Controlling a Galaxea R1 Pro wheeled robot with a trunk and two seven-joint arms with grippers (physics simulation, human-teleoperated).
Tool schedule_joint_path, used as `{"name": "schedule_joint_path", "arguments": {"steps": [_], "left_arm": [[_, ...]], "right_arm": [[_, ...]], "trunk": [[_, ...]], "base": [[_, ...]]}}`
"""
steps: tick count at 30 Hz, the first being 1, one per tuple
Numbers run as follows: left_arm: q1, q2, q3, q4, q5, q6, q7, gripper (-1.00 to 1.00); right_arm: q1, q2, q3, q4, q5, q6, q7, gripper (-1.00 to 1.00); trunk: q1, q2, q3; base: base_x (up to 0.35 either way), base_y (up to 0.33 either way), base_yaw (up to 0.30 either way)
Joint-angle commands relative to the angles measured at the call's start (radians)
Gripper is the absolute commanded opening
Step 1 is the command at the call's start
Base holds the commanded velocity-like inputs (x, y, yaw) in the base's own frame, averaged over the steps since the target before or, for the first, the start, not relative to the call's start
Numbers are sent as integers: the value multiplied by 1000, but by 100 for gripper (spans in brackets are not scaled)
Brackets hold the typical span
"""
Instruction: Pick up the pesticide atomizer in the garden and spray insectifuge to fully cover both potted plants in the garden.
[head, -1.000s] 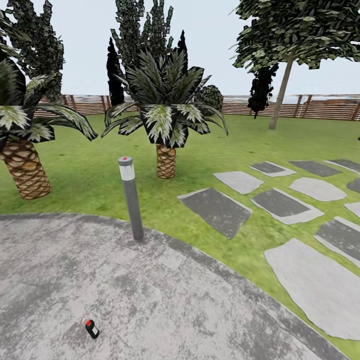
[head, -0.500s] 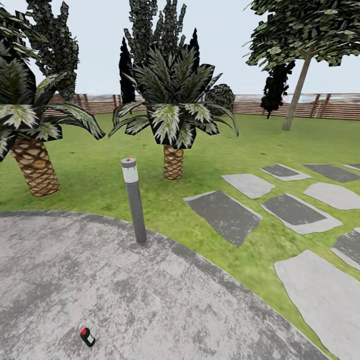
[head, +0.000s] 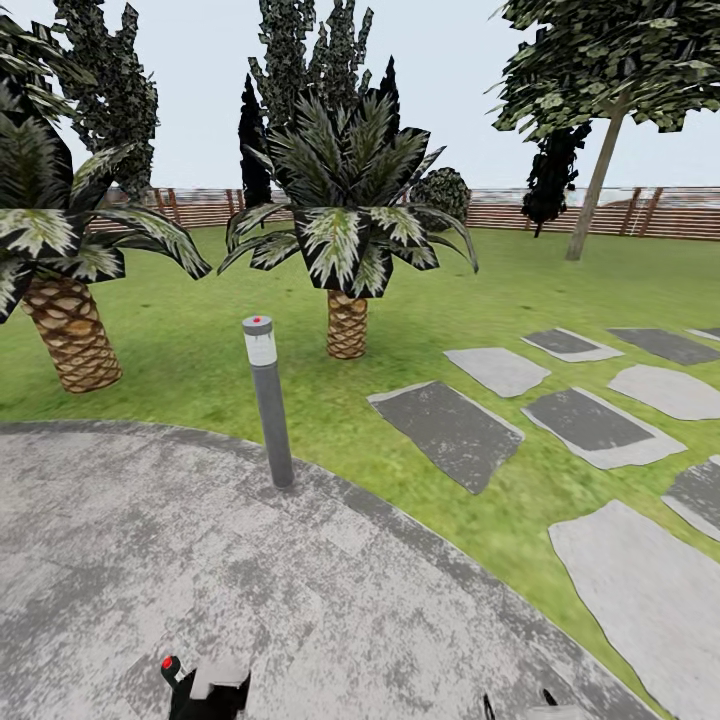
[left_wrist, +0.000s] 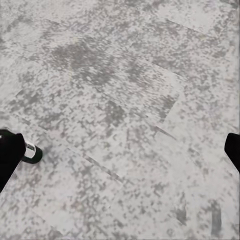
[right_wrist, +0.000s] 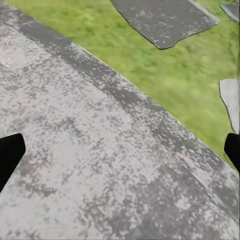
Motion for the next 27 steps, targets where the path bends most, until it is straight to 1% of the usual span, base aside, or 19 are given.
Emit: {"name": "schedule_joint_path", "arguments": {"steps": [1,2,3,5,8,10,16,24,27], "left_arm": [[-19,1,-3,2,-1,-1,0,100],[-47,0,-3,2,-2,1,0,100],[-50,0,-3,2,-2,1,0,100],[-58,0,-3,2,-2,1,1,100],[-61,0,-4,3,-1,1,0,100],[-60,0,-5,6,-1,1,0,100],[-54,-2,-6,7,-2,-4,1,100],[-51,-2,0,4,0,-16,7,100],[-51,-1,3,3,2,-18,8,100]], "right_arm": [[-5,-1,-1,-54,11,9,-7,100],[-28,-1,-1,-132,10,66,-7,100],[-34,-1,-1,-142,9,80,-7,100],[-60,-1,-1,-178,9,134,-8,100],[-98,-1,0,-201,7,193,-6,100],[-117,-1,0,-207,7,216,-5,100],[-135,-1,1,-217,7,238,-4,100],[-138,-2,0,-209,9,241,-5,100],[-138,-2,1,-207,9,241,-6,100]], "trunk": [[0,0,-1],[0,0,-1],[0,0,-1],[0,0,-1],[0,0,-1],[0,0,-1],[0,0,-1],[0,0,-1],[0,0,-1]], "base": [[0,0,0],[0,0,0],[0,0,0],[0,0,0],[0,0,0],[0,0,0],[0,0,0],[0,0,3],[0,0,105]]}}
